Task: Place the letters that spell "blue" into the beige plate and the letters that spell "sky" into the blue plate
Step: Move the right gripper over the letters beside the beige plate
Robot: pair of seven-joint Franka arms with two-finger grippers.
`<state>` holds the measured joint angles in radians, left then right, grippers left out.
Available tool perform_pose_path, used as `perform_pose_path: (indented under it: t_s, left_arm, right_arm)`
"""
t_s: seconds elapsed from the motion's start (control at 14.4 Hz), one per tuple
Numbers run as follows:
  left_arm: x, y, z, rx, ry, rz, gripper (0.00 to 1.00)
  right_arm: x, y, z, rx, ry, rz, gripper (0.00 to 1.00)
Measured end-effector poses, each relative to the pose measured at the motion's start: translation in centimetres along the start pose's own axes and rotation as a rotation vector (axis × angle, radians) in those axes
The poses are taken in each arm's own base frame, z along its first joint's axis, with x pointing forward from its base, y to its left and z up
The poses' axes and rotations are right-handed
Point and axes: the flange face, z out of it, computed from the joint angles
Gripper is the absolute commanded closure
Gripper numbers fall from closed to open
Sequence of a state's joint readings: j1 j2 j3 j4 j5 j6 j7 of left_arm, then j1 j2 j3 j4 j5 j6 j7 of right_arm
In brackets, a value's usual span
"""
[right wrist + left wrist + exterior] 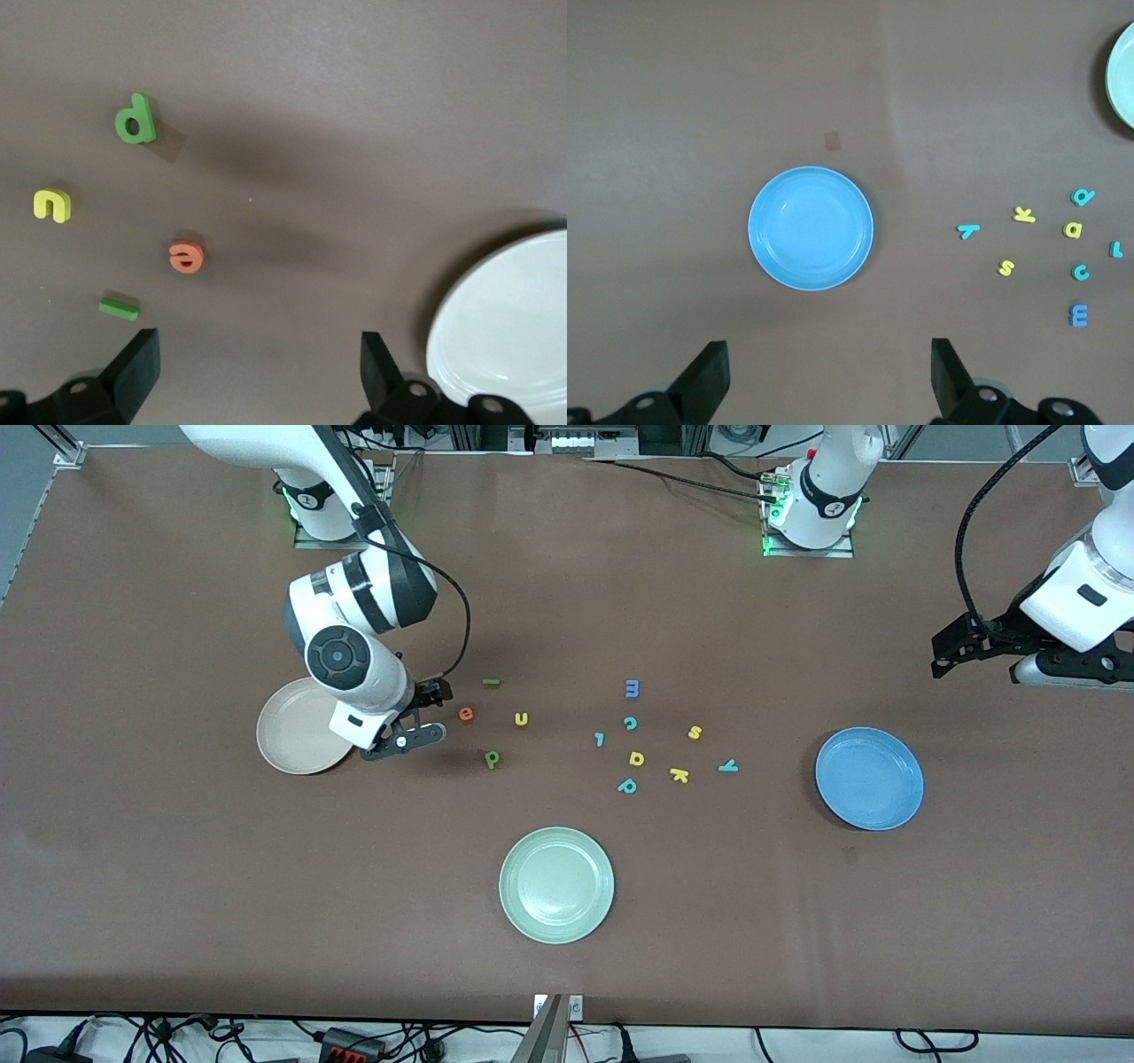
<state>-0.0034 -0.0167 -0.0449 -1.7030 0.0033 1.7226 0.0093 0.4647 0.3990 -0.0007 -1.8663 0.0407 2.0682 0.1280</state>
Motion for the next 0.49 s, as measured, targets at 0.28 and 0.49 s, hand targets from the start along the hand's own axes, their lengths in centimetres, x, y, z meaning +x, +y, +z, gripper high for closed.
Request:
perform_pose_path:
  t_s: [0.28,0.49]
  left_arm:
    - [-0.14,0.38,0.12,0.000,-0.013,0.007,0.00]
    - [-0.11,0.77,0.19,-0.001,-0.015,0.014,0.00]
  right_arm:
    - [0.15,-0.09,-0.18,0.001,0.012,0.001,0.00]
    - [0.19,-0.66,0.19,0.000,0.014,0.012,0.00]
